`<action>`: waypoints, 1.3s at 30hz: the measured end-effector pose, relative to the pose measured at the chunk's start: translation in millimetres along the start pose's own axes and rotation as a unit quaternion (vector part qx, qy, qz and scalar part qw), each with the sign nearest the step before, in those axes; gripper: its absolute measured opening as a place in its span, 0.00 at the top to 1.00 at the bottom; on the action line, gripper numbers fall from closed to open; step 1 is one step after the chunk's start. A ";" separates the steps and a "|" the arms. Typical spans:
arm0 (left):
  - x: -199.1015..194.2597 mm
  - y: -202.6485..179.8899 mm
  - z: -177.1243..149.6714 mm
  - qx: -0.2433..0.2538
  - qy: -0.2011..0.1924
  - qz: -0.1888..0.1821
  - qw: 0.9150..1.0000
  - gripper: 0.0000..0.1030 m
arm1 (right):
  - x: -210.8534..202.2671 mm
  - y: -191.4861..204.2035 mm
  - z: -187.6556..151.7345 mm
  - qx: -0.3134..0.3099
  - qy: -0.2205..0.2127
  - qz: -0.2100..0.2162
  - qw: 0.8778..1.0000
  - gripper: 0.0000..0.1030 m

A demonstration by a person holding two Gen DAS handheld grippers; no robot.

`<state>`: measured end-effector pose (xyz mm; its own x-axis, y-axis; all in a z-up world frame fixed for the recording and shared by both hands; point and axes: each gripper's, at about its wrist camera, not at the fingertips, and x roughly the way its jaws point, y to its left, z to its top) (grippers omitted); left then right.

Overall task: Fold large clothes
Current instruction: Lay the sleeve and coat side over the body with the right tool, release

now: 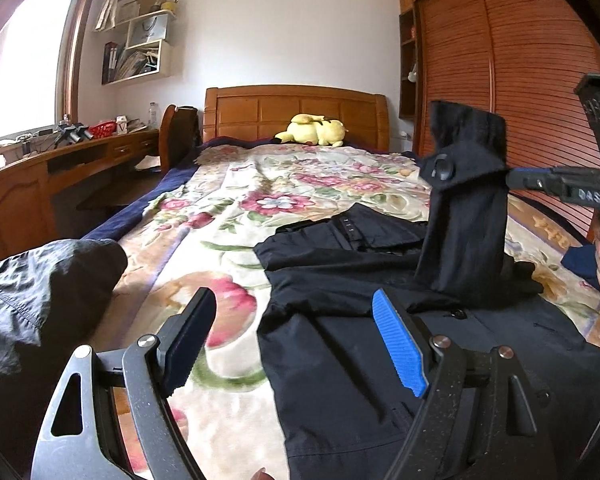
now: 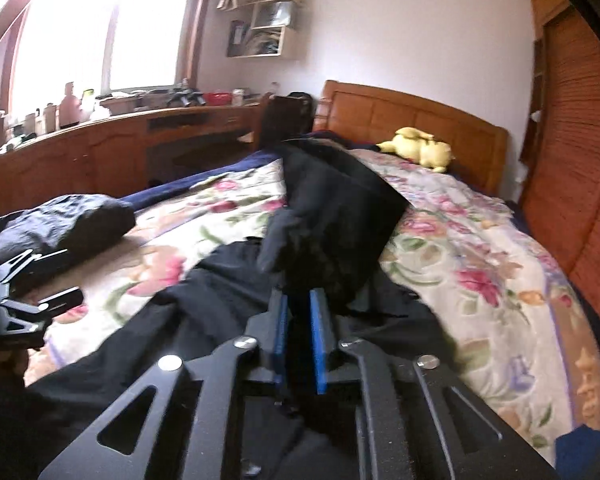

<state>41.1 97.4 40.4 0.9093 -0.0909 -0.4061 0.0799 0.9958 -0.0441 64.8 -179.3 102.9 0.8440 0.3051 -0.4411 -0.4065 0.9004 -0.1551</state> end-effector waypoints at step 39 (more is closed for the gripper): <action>33.8 1.8 -34.7 0.039 0.111 -0.041 0.992 0.21 | 33.5 -29.4 -70.0 0.070 0.146 -0.043 0.986 0.28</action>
<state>57.8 95.9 -5.0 0.7862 -0.1633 -0.5960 0.1899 0.9816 -0.0184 80.5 -217.3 30.8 0.7277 0.1420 -0.6711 -0.2686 0.9592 -0.0882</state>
